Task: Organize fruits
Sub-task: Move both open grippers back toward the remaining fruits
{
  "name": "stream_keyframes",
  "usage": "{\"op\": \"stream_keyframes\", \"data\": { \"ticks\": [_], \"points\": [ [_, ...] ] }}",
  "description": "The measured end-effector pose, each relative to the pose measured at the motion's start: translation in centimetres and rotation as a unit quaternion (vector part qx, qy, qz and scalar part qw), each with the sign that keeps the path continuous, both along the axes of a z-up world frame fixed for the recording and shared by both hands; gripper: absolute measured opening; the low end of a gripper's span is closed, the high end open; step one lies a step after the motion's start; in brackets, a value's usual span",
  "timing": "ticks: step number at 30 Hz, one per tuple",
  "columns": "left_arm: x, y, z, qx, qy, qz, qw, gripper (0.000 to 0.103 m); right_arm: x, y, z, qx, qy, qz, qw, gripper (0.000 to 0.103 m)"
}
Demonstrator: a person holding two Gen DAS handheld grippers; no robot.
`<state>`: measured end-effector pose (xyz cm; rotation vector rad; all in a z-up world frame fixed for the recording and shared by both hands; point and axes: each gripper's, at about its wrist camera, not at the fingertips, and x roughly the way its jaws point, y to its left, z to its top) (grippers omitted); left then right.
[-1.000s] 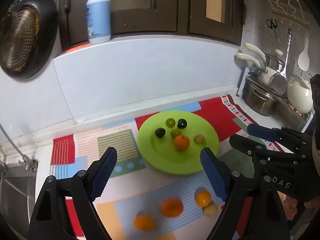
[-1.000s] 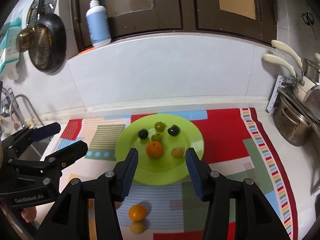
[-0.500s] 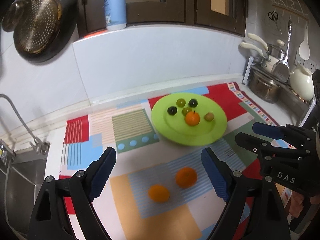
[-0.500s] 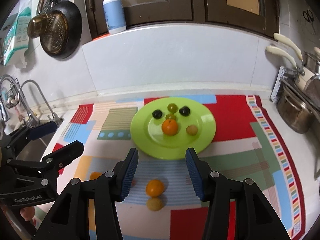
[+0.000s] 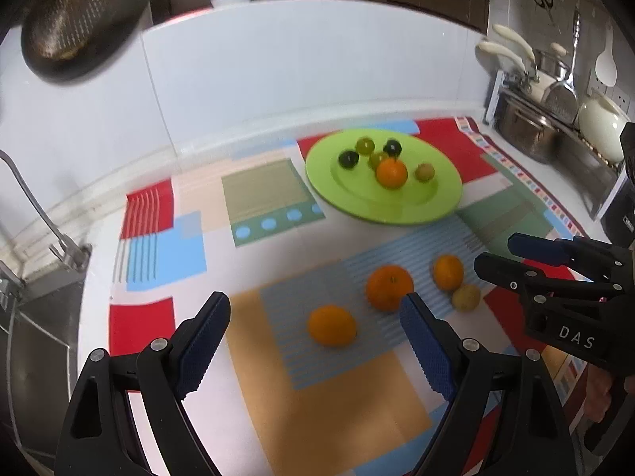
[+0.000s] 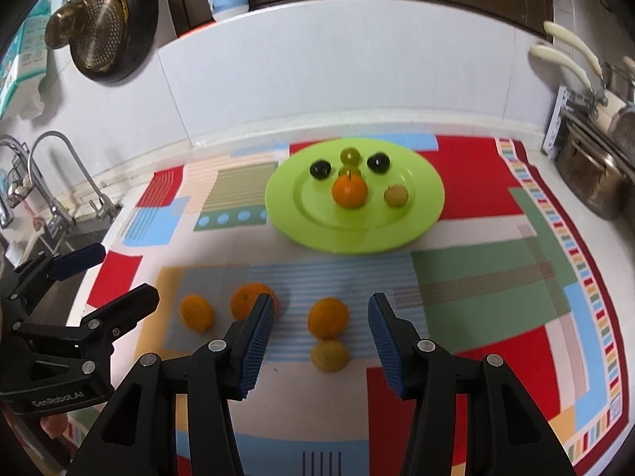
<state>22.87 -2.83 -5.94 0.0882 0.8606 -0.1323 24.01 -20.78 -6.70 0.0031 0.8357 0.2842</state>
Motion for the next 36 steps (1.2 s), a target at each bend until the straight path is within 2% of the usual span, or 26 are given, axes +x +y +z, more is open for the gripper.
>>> {"op": "stream_keyframes", "data": {
  "ticks": [9, 16, 25, 31, 36],
  "points": [
    [0.6, 0.2, -3.2, 0.008, 0.040, -0.009, 0.9991, 0.087, 0.0, 0.4, -2.6, -0.013, 0.035, -0.012, 0.999, 0.050],
    [1.4, 0.3, -4.6, 0.009, 0.058, -0.020, 0.9981, 0.087, 0.2, 0.2, -4.5, -0.014, 0.060, -0.025, 0.998, 0.050],
    [2.5, 0.1, -5.8, 0.007, 0.072, -0.026, 0.9971, 0.086, 0.6, 0.2, -5.4, -0.017, 0.072, -0.035, 0.997, 0.050],
    [3.0, 0.0, -5.9, -0.005, 0.075, -0.029, 0.9968, 0.073, 0.8, 0.3, -5.4, -0.018, 0.071, -0.032, 0.997, 0.050],
    [3.4, -0.2, -6.2, -0.020, 0.084, -0.033, 0.9957, 0.055, 1.1, 0.5, -5.6, -0.016, 0.075, -0.028, 0.997, 0.045]
  ]
}}
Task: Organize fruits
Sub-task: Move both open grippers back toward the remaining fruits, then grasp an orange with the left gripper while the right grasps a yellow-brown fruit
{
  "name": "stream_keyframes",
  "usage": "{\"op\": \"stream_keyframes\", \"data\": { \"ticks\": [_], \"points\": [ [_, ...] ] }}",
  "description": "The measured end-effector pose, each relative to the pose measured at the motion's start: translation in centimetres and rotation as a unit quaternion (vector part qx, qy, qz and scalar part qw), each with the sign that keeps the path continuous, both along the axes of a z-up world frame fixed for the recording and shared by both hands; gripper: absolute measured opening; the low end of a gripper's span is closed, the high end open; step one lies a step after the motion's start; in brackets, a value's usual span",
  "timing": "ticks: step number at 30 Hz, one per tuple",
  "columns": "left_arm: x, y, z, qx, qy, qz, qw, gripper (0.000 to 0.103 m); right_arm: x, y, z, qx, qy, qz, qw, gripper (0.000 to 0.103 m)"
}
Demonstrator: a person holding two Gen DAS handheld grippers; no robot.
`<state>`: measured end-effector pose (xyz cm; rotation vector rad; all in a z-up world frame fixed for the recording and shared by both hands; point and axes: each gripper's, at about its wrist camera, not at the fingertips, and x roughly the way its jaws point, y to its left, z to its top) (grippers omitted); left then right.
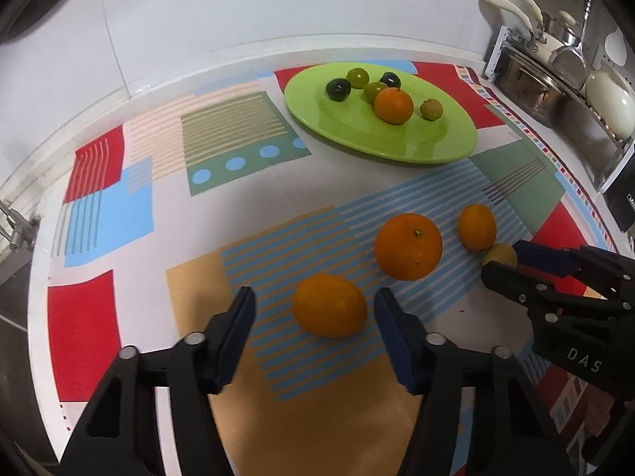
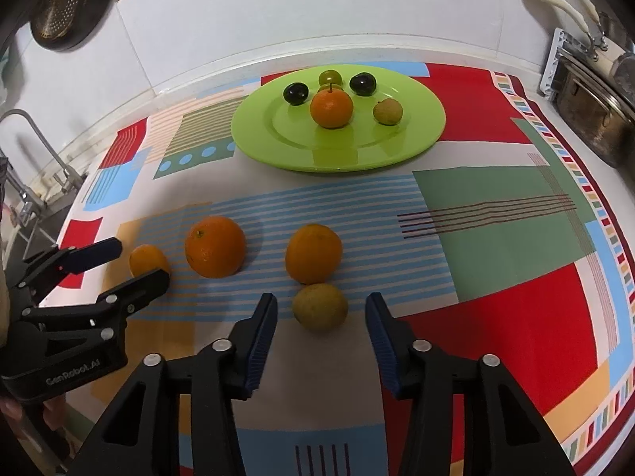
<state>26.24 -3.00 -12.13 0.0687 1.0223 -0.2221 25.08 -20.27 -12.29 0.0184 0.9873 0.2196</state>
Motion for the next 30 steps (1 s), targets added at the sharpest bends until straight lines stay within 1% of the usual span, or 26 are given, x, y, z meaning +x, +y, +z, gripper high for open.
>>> {"op": "stream_keyframes", "data": {
  "ticks": [1, 3, 5, 6, 7, 8, 10, 17, 30],
  "points": [
    [0.0, -0.1, -0.1, -0.004, 0.003, -0.001, 1.0000, 0.054, 0.0, 0.0, -0.1, 0.000, 0.001, 0.001, 1.000, 0.045],
    [0.0, -0.2, -0.2, -0.008, 0.006, -0.003, 0.9999, 0.049, 0.0, 0.0, -0.2, 0.001, 0.003, 0.003, 1.000, 0.042],
    [0.0, -0.3, -0.4, -0.011, 0.008, -0.004, 0.9999, 0.043, 0.1, 0.1, -0.3, 0.000, 0.005, 0.004, 1.000, 0.041],
    [0.1, -0.4, -0.4, -0.011, 0.009, -0.004, 0.9999, 0.039, 0.1, 0.1, -0.3, 0.000, 0.007, 0.005, 1.000, 0.039],
    [0.1, -0.4, -0.4, -0.012, 0.009, -0.005, 0.9999, 0.038, 0.1, 0.0, -0.4, 0.002, 0.008, 0.006, 1.000, 0.037],
    [0.1, -0.4, -0.4, -0.011, 0.008, -0.005, 0.9999, 0.038, 0.1, 0.0, -0.4, 0.003, 0.008, 0.006, 1.000, 0.033],
    [0.0, -0.5, -0.4, -0.009, 0.007, -0.006, 0.9999, 0.038, 0.1, 0.0, -0.5, 0.003, 0.009, 0.007, 1.000, 0.031],
    [-0.6, -0.7, 0.2, -0.014, 0.001, -0.007, 0.9999, 0.038, -0.1, -0.2, -0.1, 0.009, 0.001, 0.010, 1.000, 0.031],
    [-2.0, -1.5, 3.0, -0.011, -0.038, -0.007, 0.9992, 0.038, -1.0, -0.7, 2.2, 0.017, -0.028, 0.019, 0.999, 0.031]
  ]
}}
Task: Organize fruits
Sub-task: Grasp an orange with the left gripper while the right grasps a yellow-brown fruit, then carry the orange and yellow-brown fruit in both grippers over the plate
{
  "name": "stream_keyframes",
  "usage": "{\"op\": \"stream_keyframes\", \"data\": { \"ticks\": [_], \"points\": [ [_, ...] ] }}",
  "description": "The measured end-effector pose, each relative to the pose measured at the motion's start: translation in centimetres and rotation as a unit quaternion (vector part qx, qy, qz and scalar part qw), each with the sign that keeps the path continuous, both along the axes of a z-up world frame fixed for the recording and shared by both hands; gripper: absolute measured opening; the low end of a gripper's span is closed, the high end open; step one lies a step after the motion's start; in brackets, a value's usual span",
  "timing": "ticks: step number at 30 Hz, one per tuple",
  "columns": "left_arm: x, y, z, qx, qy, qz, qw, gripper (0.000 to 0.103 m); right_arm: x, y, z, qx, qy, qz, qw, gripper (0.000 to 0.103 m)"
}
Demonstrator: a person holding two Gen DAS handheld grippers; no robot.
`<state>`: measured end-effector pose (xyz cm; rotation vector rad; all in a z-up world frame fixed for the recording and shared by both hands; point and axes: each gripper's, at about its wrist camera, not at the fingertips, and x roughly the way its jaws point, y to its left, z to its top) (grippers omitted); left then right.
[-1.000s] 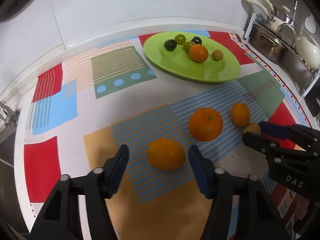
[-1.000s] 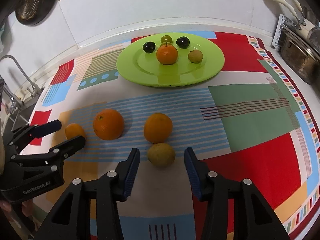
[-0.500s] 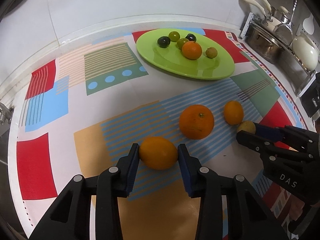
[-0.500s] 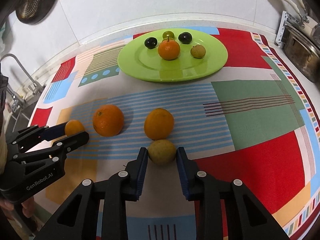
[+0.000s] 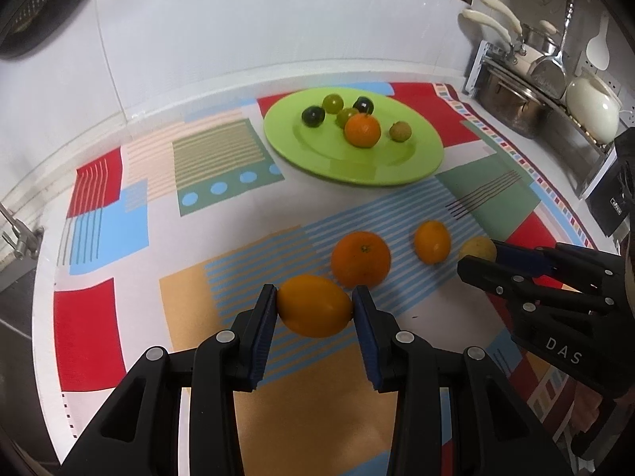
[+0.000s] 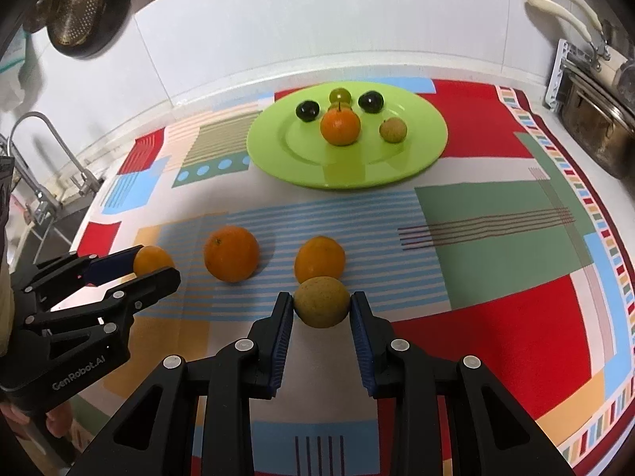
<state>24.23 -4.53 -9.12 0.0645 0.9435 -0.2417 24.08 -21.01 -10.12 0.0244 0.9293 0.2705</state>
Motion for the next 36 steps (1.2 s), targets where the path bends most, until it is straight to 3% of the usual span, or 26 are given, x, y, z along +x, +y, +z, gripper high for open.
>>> {"op": "stream_keyframes", "data": {
  "ticks": [20, 36],
  "points": [
    [-0.5, -2.2, 4.4, 0.001, -0.060, 0.002, 0.9982, 0.038, -0.2, -1.3, 4.3, 0.009, -0.060, 0.016, 0.998, 0.031],
    [2.0, -3.6, 7.7, 0.004, -0.098, 0.005, 0.9951, 0.038, 1.4, -2.2, 7.7, 0.007, -0.109, 0.018, 0.994, 0.031]
  ]
}}
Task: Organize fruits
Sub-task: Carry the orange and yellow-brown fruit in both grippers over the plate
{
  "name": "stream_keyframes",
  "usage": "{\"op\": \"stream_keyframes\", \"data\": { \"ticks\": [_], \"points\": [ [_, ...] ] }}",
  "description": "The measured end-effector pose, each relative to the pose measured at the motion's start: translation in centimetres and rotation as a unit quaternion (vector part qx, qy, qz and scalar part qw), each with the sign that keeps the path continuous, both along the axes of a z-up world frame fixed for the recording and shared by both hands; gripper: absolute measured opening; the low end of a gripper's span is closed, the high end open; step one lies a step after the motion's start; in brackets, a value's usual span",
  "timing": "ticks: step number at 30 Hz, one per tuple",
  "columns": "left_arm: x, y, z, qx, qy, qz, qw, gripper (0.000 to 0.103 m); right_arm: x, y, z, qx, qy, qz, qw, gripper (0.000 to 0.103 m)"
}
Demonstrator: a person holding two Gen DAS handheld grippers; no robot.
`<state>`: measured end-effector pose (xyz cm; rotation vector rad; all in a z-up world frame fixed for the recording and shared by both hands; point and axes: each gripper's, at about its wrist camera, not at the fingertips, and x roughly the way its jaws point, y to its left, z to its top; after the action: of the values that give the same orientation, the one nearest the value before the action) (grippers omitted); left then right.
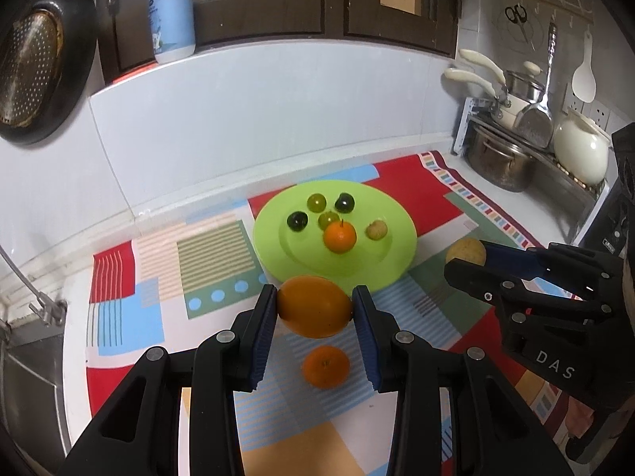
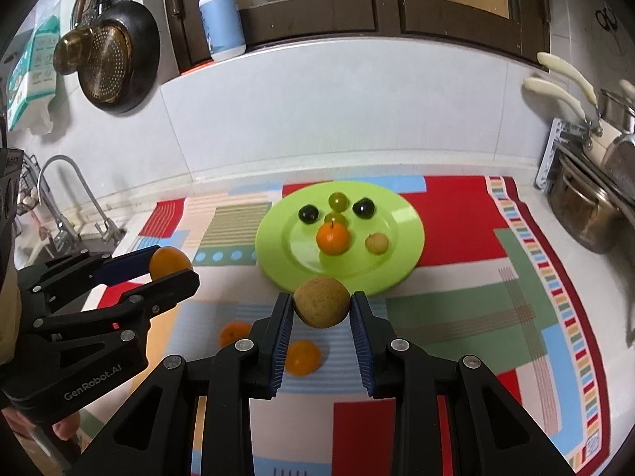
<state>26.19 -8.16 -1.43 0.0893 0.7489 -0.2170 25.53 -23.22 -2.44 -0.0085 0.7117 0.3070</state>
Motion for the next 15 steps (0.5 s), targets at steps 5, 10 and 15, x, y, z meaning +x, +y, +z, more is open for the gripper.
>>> {"op": "stream_keyframes", "data": {
  "ticks": [5, 10, 15],
  "points": [
    [1.0, -0.3, 0.6, 0.002, -0.007, 0.002, 1.0000, 0.038, 1.1, -0.2, 0.6, 0.001, -0.007, -0.003, 1.000, 0.031],
    [2.2, -0.4, 0.9, 0.003, -0.007, 0.006, 1.0000, 0.038, 2.3, -0.4, 1.4, -0.003, -0.017, -0.005, 1.000, 0.031],
    [3.5, -0.4, 1.2, -0.005, -0.002, 0.005, 1.0000, 0.038, 3.7, -0.6, 2.1, -0.006, -0.024, -0.012, 1.000, 0.031]
  ]
}}
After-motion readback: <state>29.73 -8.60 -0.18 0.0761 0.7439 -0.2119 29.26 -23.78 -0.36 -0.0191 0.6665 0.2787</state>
